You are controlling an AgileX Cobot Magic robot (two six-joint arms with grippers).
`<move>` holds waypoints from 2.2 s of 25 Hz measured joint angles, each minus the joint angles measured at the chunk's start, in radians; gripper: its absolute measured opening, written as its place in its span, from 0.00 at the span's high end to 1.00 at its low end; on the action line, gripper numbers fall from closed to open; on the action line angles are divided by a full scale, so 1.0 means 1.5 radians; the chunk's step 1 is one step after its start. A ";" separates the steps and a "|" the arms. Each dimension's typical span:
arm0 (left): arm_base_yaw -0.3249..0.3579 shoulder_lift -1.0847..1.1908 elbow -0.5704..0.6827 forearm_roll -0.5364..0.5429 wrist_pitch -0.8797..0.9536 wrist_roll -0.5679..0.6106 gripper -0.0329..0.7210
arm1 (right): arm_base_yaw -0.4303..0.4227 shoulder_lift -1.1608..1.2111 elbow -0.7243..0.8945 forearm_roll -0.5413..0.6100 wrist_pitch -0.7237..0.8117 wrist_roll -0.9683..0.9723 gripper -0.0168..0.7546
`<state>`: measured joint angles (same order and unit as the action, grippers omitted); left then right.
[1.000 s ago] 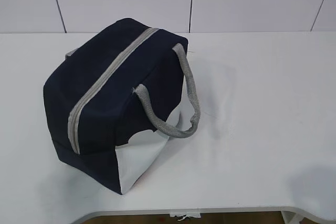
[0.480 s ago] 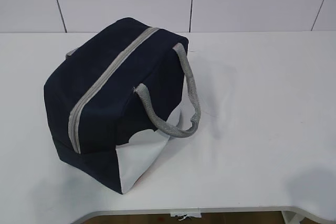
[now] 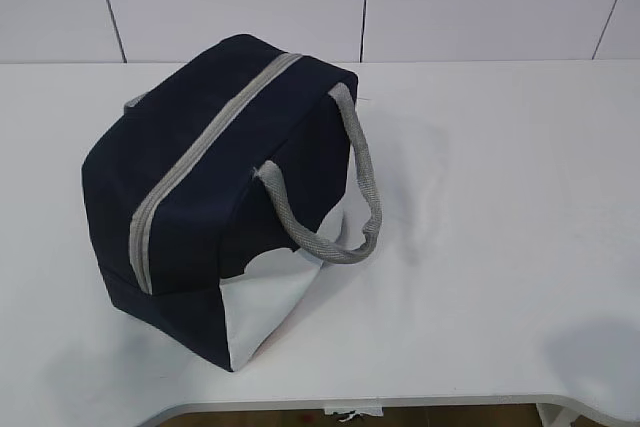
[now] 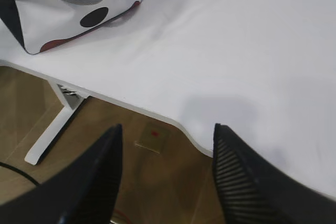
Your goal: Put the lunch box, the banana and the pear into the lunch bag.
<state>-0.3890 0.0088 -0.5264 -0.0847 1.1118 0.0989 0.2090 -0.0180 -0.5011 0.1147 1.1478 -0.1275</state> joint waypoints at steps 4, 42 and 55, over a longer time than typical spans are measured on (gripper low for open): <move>0.076 0.000 0.000 0.000 0.000 0.000 0.62 | -0.073 0.000 0.000 -0.006 0.000 -0.001 0.42; 0.158 0.000 0.000 0.027 0.000 0.000 0.63 | -0.111 0.000 0.000 -0.019 -0.001 -0.002 0.42; 0.201 0.000 0.000 0.027 0.000 0.000 0.63 | -0.111 0.000 0.000 -0.019 -0.001 -0.002 0.42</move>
<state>-0.0881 0.0088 -0.5264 -0.0436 1.1118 0.0989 0.0420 -0.0180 -0.5011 0.0862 1.1463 -0.1311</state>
